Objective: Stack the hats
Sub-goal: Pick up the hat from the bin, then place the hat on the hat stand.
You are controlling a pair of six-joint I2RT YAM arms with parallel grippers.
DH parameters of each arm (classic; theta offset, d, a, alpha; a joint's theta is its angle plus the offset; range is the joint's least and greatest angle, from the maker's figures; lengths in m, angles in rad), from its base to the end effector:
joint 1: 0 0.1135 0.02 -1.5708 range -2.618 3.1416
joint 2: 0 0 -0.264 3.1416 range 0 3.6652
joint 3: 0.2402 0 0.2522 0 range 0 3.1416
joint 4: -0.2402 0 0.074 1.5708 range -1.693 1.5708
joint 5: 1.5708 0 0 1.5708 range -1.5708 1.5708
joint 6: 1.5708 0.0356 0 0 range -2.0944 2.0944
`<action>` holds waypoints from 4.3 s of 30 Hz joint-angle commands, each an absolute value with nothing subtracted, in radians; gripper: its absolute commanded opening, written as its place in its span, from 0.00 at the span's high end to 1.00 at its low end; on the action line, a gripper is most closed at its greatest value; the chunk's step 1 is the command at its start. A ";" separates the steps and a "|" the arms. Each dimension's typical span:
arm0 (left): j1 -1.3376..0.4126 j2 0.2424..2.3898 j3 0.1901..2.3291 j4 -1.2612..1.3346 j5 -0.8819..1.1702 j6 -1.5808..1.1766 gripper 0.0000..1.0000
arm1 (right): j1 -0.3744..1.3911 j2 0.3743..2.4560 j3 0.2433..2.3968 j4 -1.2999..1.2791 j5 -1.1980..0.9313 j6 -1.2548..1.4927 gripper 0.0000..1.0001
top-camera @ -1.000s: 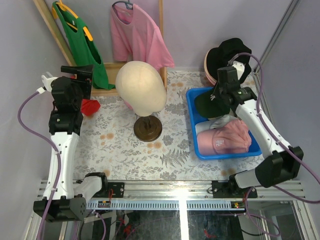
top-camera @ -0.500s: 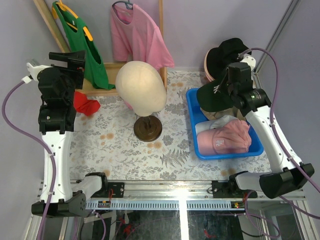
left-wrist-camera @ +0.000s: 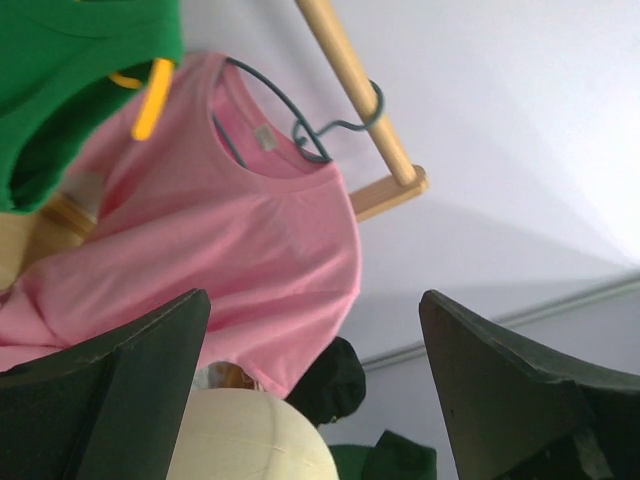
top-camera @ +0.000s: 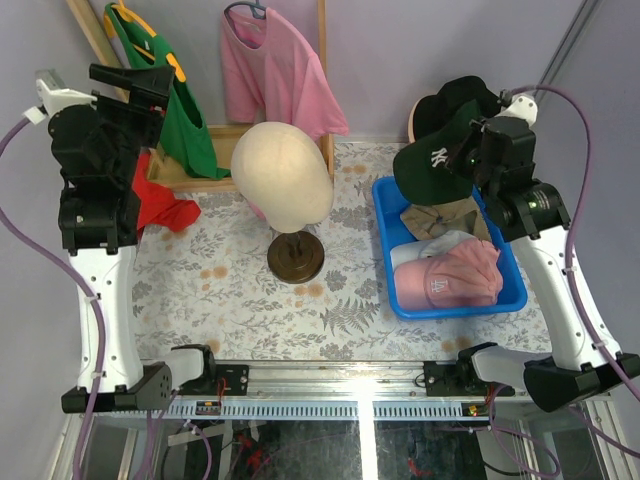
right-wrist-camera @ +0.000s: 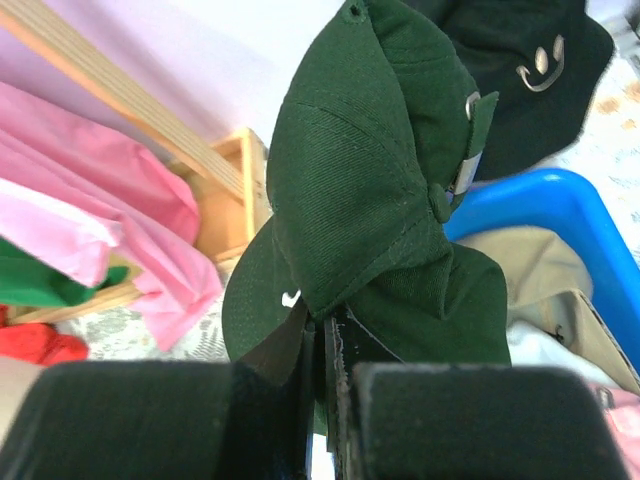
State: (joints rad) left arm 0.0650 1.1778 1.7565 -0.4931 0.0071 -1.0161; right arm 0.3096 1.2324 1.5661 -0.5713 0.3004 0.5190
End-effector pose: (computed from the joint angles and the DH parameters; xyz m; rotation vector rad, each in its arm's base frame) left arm 0.1999 0.0128 0.5510 -0.7842 1.3182 -0.7699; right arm 0.2405 0.0659 0.4740 0.4004 1.7641 0.3200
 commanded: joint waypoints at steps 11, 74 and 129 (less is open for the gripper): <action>-0.036 1.353 2.067 -0.371 0.436 -1.090 0.14 | 0.310 1.146 1.823 -0.211 -0.096 0.585 0.98; -0.468 1.377 1.642 0.545 0.216 -1.346 1.00 | 0.451 1.391 2.147 -0.319 -0.309 0.772 0.51; -1.092 1.603 1.787 1.059 -0.757 -0.304 1.00 | 0.508 1.111 1.434 0.353 -0.269 1.705 0.35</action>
State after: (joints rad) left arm -1.0866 1.6039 1.7779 0.9668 -0.7486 -0.3336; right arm 0.4694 1.0851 1.3792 0.2459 -0.2317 1.6615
